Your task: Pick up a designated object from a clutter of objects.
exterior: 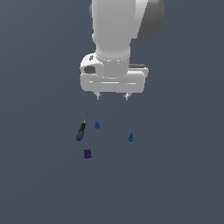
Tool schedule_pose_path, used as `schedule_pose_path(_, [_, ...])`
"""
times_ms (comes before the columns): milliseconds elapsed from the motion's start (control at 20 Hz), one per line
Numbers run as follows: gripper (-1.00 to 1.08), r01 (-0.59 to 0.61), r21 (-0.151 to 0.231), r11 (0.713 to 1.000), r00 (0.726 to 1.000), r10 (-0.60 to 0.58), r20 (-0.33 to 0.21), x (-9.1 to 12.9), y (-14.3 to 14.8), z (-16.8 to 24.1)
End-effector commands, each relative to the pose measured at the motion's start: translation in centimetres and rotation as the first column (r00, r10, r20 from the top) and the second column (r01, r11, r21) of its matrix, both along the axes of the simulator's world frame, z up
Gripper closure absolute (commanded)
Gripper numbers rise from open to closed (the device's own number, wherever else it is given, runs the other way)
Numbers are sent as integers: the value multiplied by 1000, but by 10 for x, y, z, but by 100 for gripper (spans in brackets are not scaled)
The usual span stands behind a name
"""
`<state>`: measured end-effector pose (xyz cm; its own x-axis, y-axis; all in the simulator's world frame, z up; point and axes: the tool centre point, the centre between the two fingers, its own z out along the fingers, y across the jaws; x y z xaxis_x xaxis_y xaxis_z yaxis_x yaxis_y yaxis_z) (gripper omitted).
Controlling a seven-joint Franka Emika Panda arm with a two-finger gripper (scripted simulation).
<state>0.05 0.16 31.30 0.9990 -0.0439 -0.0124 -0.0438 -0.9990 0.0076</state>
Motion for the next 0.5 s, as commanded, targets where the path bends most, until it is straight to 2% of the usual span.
schedule_pose_path(0, [-92,0,0,1000,1000,0,0,0,0,0])
schedule_pose_path(450, [-92,-74,-17,997,996,73,-49,-10,24,-14])
